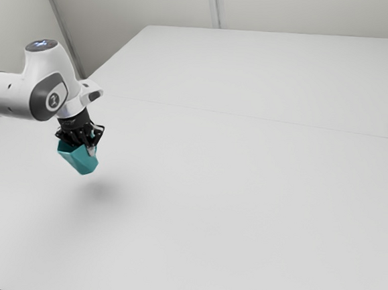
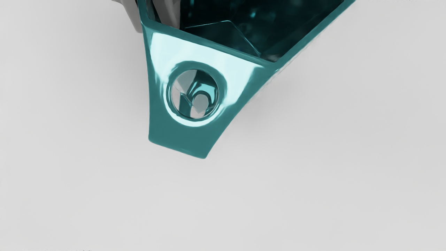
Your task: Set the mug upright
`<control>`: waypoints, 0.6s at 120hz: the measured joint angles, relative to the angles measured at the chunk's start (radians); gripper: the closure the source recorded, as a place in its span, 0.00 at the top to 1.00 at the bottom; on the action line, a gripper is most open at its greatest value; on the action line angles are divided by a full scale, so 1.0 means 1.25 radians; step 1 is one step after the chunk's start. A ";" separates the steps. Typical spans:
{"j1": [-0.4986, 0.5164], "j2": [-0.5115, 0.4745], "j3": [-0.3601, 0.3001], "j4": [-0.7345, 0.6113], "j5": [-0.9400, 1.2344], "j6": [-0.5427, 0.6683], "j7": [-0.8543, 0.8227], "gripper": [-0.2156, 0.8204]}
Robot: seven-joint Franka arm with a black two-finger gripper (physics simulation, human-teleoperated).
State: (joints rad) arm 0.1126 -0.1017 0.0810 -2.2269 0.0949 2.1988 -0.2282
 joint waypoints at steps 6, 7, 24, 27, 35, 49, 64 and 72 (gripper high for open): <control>-0.012 0.000 -0.001 -0.001 0.002 0.002 -0.034 0.05; -0.014 0.000 -0.001 -0.001 0.002 0.002 -0.039 0.05; -0.027 0.017 -0.003 -0.002 0.006 0.006 -0.125 0.05; -0.027 0.023 -0.003 -0.002 0.006 0.007 -0.138 0.04; -0.026 0.038 -0.004 -0.001 0.007 0.012 -0.171 0.04; -0.024 0.072 -0.006 0.002 0.008 0.027 -0.220 0.04; -0.024 0.106 -0.008 0.009 0.008 0.046 -0.263 0.04; -0.025 0.119 -0.008 0.014 0.008 0.054 -0.281 0.04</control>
State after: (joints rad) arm 0.0811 0.0474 0.0714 -2.2088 0.1054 2.2667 -0.5801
